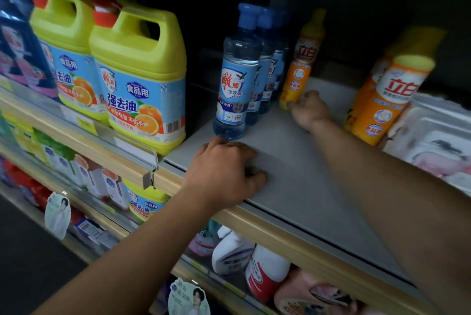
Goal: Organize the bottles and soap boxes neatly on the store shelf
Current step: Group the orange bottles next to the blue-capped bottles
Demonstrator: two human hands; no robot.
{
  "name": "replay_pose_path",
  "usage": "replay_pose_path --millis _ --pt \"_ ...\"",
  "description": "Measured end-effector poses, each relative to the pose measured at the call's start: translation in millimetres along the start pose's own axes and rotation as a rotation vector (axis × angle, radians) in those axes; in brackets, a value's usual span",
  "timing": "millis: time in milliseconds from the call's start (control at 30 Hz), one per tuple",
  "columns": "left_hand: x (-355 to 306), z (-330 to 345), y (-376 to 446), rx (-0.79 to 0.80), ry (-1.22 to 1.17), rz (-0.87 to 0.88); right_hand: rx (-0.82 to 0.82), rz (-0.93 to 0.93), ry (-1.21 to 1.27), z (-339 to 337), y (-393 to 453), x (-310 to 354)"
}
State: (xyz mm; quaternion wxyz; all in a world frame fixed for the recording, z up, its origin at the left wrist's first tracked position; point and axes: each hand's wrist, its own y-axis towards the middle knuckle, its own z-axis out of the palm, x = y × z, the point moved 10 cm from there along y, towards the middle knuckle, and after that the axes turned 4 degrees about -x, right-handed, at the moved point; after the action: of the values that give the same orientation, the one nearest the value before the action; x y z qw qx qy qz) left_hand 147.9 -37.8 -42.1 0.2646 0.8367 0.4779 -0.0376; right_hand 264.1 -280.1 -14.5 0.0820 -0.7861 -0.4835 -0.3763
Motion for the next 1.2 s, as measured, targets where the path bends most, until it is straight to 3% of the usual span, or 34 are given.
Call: replay_pose_path --millis 233,400,500,567,667,733,867,1000,1100,1200 --pt "1.1 -1.2 -2.7 0.001 -0.025 -0.035 -0.033 -0.289 0.026 -54.3 -87.1 19.7" --pt "1.3 2.9 -3.6 0.036 0.007 -0.058 -0.402 -0.462 0.141 -171.6 -118.8 30.3" --pt "0.5 0.5 -3.9 0.035 0.009 -0.073 -0.618 -0.503 0.002 -228.2 -116.5 35.6" --pt "-1.5 -1.7 -4.3 0.028 0.009 -0.068 -0.575 -0.395 -0.126 -238.8 -93.1 31.0" --pt "-4.0 -6.3 -5.0 0.010 -0.002 -0.057 -0.295 -0.195 -0.225 -222.8 -56.4 21.0" --pt "-4.1 -7.8 -5.6 0.002 -0.007 -0.055 -0.212 -0.174 -0.264 -211.9 -49.1 23.2" --pt "-5.2 -8.8 -4.6 0.000 0.000 -0.054 -0.348 -0.257 -0.188 -212.3 -59.9 32.9" --pt "-3.7 -8.1 -4.6 0.002 0.020 -0.045 -0.491 -0.487 -0.068 -216.5 -96.9 56.6" --pt "-4.1 -8.8 -5.1 -0.012 0.008 -0.036 -0.420 -0.617 0.002 -207.5 -124.5 79.7" --pt "-4.3 -7.7 -6.3 0.040 -0.023 -0.043 -0.367 -0.630 0.132 -209.5 -143.7 93.7"
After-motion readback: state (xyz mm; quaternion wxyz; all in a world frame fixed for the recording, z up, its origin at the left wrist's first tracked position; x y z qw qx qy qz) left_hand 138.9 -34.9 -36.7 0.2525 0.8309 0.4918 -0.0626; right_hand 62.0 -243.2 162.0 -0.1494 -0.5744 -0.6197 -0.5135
